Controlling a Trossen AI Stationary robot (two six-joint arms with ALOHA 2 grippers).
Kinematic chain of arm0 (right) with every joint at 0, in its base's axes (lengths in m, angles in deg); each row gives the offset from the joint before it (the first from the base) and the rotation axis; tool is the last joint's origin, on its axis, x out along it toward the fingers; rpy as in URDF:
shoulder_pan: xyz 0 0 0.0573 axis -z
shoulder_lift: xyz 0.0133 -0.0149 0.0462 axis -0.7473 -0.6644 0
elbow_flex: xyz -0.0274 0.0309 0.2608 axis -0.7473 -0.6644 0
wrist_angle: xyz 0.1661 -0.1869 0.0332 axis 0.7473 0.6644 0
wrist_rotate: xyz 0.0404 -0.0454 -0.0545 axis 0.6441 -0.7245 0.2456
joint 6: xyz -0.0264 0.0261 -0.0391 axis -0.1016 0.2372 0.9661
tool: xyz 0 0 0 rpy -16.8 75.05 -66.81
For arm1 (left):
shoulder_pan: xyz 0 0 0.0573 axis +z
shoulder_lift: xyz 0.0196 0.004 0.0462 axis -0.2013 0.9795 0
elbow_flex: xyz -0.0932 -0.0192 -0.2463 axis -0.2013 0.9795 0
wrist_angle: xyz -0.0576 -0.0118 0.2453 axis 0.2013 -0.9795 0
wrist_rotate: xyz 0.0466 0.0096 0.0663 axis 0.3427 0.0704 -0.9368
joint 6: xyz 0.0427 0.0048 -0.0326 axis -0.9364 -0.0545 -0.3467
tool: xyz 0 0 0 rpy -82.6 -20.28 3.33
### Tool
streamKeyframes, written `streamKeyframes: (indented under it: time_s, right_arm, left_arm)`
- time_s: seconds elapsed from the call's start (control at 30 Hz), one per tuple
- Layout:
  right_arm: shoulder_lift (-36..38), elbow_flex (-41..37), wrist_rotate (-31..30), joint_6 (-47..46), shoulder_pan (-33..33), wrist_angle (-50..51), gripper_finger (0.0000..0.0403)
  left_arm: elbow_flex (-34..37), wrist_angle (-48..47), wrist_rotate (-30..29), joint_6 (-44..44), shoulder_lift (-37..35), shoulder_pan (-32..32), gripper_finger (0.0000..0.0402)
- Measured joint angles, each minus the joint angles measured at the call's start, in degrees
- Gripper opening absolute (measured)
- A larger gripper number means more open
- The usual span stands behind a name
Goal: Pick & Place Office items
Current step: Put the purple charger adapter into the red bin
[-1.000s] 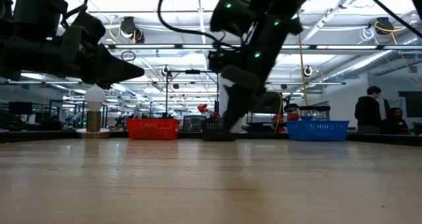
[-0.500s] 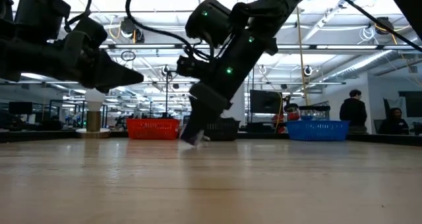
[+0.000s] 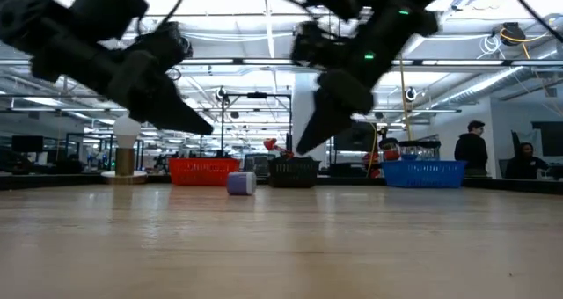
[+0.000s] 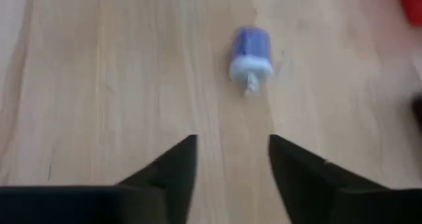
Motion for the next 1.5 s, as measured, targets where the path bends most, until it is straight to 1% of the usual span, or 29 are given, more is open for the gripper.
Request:
streamKeyframes:
  time_s: [0.07, 0.17, 0.23, 0.3, 0.37, 0.47, 0.53, 0.6, 0.7, 0.87, 0.93, 1.0, 1.07, 1.13, 1.2, 1.23, 1.37, 1.5]
  right_arm:
    - [3.4, -6.0, -0.1, -1.5, -0.6, -5.4, 0.0147]
    - [8.6, -15.0, 0.0, -2.8, -1.6, -14.8, 0.0085]
    - [11.2, -20.3, 0.4, -2.9, -2.2, -21.4, 0.0050]
    - [14.4, -25.1, 1.4, -2.8, -2.6, -26.6, 0.0019]
    - [16.7, -28.6, 1.7, -2.8, -2.7, -32.1, 0.0005]
    - [19.8, -33.3, 1.5, -2.7, -3.2, -37.0, 0.0014]
    - [20.8, -35.1, 1.6, -2.6, -3.3, -40.7, 0.0021]
    - [22.4, -36.6, 1.5, -2.6, -3.4, -41.0, 0.0023]
    - [22.7, -37.1, 1.5, -2.6, -3.6, -41.9, 0.0021]
    - [22.6, -37.4, 1.5, -2.2, -3.7, -43.7, 0.0012]
    - [22.5, -37.4, 1.6, -2.2, -3.7, -43.8, 0.0008]
    - [22.6, -37.6, 1.6, -2.2, -3.7, -43.9, 0.0006]
    - [22.6, -37.5, 1.5, -2.2, -3.6, -43.9, 0.0004]
    - [22.6, -37.6, 1.5, -2.1, -3.6, -43.8, 0.0004]
    - [22.6, -37.5, 1.5, -2.2, -3.6, -43.9, 0.0004]
    - [22.6, -37.5, 1.6, -2.2, -3.7, -43.8, 0.0004]
    - [22.6, -37.5, 1.6, -2.3, -3.7, -43.2, 0.0004]
    - [22.6, -37.5, 1.5, -2.3, -3.7, -42.8, 0.0004]
  left_arm:
    - [-4.2, -7.8, 0.0, -0.1, 0.0, 0.5, 0.0051]
    - [-9.7, -17.6, 0.6, -1.5, 0.9, 1.5, 0.0101]
    - [-11.5, -21.5, 1.6, -2.3, 1.3, 2.3, 0.0145]
    - [-13.1, -21.1, 3.4, -3.6, 3.3, 3.0, 0.0191]
    - [-13.7, -21.5, 4.1, -5.3, 4.8, 3.8, 0.0235]
    - [-15.1, -18.3, 4.3, -10.5, 9.0, 4.4, 0.0287]
    - [-15.1, -16.6, 4.3, -13.7, 10.7, 4.9, 0.0309]
    - [-15.9, -14.6, 4.6, -15.5, 13.3, 5.4, 0.0320]
    - [-16.9, -13.8, 5.8, -16.5, 16.3, 6.5, 0.0317]
    - [-18.4, -13.4, 6.5, -16.7, 20.6, 8.1, 0.0280]
    - [-18.5, -14.5, 6.7, -16.6, 21.1, 8.6, 0.0259]
    - [-19.3, -13.5, 7.6, -16.6, 22.3, 8.7, 0.0234]
    - [-19.2, -14.9, 8.0, -16.5, 22.3, 8.9, 0.0205]
    - [-19.5, -14.1, 8.2, -16.4, 23.1, 9.0, 0.0173]
    - [-19.5, -14.9, 7.9, -16.3, 22.9, 9.0, 0.0143]
    - [-19.6, -14.9, 7.8, -16.3, 22.9, 9.0, 0.0137]
    - [-19.5, -16.7, 5.4, -15.7, 20.7, 9.1, 0.0137]
    - [-19.7, -20.0, 3.2, -14.4, 13.3, 10.8, 0.0137]
